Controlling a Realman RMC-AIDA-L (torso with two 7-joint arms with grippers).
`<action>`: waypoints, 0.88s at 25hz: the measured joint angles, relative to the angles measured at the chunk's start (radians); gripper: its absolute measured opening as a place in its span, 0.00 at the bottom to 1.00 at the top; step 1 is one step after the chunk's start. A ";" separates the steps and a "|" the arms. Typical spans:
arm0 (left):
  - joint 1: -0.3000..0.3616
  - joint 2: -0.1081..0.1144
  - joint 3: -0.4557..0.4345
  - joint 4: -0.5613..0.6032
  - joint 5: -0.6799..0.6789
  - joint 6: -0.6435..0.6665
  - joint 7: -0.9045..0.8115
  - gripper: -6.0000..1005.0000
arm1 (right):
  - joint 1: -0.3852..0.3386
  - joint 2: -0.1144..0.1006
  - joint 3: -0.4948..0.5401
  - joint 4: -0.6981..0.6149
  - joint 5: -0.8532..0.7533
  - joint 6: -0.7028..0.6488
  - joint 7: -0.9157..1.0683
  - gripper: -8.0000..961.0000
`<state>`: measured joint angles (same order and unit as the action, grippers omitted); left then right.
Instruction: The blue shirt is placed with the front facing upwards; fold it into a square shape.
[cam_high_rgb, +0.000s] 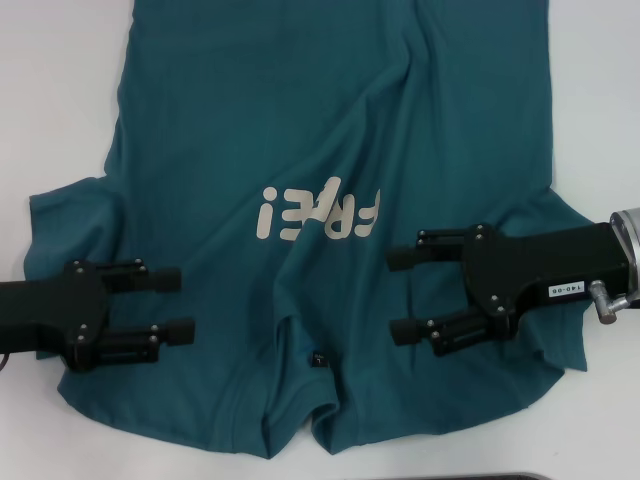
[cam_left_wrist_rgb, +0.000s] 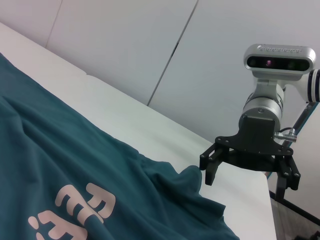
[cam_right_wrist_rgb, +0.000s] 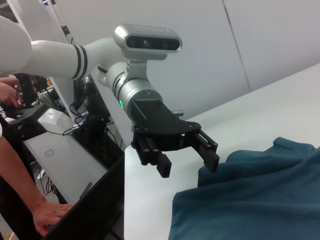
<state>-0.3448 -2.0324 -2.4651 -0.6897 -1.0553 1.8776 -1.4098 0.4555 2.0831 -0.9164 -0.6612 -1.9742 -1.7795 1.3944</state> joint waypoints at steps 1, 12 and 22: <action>0.000 0.000 0.000 0.000 0.000 -0.001 0.000 0.72 | 0.000 0.000 0.001 0.000 0.000 0.000 0.000 0.98; 0.001 -0.001 -0.001 -0.001 -0.003 -0.013 -0.001 0.72 | 0.000 0.000 0.004 0.000 0.000 0.000 0.000 0.98; -0.056 0.053 -0.077 -0.013 0.011 -0.067 -0.625 0.71 | 0.074 -0.029 0.035 -0.011 -0.003 0.041 0.399 0.97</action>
<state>-0.4013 -1.9798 -2.5418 -0.7031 -1.0438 1.8106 -2.0347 0.5297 2.0545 -0.8815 -0.6725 -1.9771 -1.7390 1.7932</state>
